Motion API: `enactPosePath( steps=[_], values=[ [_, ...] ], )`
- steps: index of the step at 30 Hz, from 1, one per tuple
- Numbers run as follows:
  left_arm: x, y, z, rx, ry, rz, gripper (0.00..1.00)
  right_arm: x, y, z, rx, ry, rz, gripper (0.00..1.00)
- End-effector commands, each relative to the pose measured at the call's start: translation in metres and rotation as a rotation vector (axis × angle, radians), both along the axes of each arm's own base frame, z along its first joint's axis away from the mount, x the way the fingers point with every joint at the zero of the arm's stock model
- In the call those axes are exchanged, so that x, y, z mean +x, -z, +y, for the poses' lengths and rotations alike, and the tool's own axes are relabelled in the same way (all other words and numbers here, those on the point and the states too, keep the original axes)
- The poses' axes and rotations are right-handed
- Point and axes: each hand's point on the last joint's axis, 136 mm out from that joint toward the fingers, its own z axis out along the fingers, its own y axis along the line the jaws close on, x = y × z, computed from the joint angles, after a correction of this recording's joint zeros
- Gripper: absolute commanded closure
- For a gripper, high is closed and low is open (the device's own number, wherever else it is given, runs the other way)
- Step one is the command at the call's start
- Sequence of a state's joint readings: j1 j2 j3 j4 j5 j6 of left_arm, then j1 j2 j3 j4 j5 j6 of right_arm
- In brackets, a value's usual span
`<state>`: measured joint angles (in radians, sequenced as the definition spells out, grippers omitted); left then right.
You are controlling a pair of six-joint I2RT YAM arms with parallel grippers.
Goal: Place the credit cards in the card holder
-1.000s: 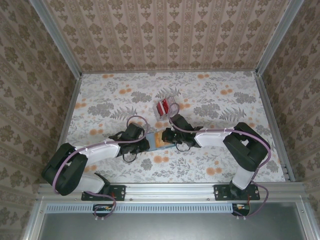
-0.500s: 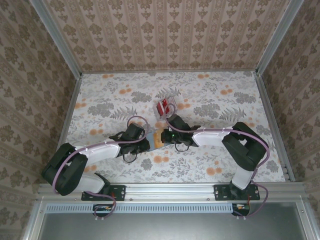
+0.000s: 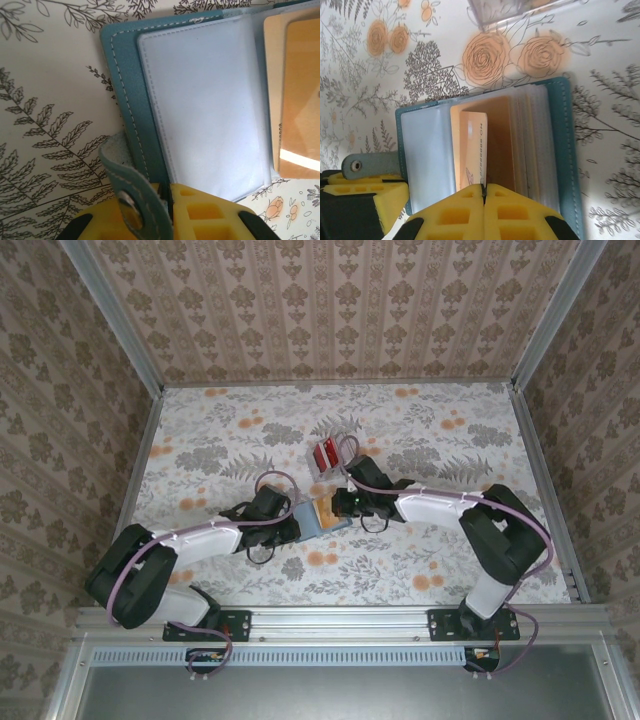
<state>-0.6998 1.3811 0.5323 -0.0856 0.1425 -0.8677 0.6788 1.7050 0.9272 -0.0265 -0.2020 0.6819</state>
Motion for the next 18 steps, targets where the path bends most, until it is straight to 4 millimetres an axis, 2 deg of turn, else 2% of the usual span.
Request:
enactPosePath(
  steps=[1,10,18],
  values=[
    [-0.007,0.009,0.007,0.044,0.005,0.037,0.86,-0.007,0.014,0.006,-0.018,-0.056,0.041,0.97],
    [-0.007,0.010,0.009,0.048,0.001,0.039,0.86,-0.007,0.026,0.014,-0.031,-0.097,0.080,0.97],
    [-0.007,0.010,0.010,0.051,0.002,0.038,0.86,-0.006,0.024,0.017,-0.053,-0.120,0.094,0.97]
  ],
)
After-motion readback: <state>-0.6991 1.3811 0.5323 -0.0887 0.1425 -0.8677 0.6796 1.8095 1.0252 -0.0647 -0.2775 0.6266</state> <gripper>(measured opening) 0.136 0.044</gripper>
